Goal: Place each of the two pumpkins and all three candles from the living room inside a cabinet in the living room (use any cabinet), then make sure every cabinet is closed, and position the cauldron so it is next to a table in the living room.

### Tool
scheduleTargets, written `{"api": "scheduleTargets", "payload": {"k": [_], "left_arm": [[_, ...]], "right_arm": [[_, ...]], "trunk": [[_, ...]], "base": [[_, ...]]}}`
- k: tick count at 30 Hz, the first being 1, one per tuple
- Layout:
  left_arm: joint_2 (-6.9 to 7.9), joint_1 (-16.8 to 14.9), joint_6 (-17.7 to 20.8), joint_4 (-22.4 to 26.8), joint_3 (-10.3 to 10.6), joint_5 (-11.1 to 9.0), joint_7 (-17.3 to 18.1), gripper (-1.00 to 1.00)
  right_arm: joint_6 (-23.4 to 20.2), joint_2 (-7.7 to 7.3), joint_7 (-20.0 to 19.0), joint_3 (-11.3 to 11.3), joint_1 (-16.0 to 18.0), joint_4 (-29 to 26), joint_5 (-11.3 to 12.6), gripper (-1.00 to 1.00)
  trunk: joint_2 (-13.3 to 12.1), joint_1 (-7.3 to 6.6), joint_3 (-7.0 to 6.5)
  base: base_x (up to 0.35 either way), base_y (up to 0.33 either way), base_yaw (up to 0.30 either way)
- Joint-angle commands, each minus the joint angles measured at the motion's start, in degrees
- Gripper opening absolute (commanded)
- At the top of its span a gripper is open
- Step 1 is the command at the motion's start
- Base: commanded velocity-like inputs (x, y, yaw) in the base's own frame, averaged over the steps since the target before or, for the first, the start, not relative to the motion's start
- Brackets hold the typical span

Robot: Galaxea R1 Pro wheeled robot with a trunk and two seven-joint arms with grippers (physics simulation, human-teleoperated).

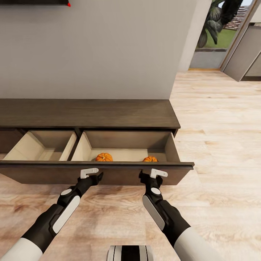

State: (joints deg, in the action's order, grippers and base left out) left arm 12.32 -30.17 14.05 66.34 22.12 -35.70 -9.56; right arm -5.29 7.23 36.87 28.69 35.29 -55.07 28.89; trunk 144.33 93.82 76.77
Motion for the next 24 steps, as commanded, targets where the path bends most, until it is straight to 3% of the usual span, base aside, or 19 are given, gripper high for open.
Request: {"api": "scheduleTargets", "payload": {"k": [1,24], "left_arm": [[0.07,0.0,0.1,0.1,0.2,-0.6,-0.5,1.0],[0.07,0.0,0.3,0.1,0.2,-0.8,-0.6,1.0]], "right_arm": [[-0.3,-0.03,0.4,0.1,0.0,-0.1,0.2,1.0],[-0.4,0.06,0.4,0.1,0.0,-0.1,0.2,1.0]], "trunk": [[0.0,-0.01,0.04],[0.0,-0.01,0.04]], "base": [[0.0,0.0,0.0],[0.099,0.0,0.0]]}}
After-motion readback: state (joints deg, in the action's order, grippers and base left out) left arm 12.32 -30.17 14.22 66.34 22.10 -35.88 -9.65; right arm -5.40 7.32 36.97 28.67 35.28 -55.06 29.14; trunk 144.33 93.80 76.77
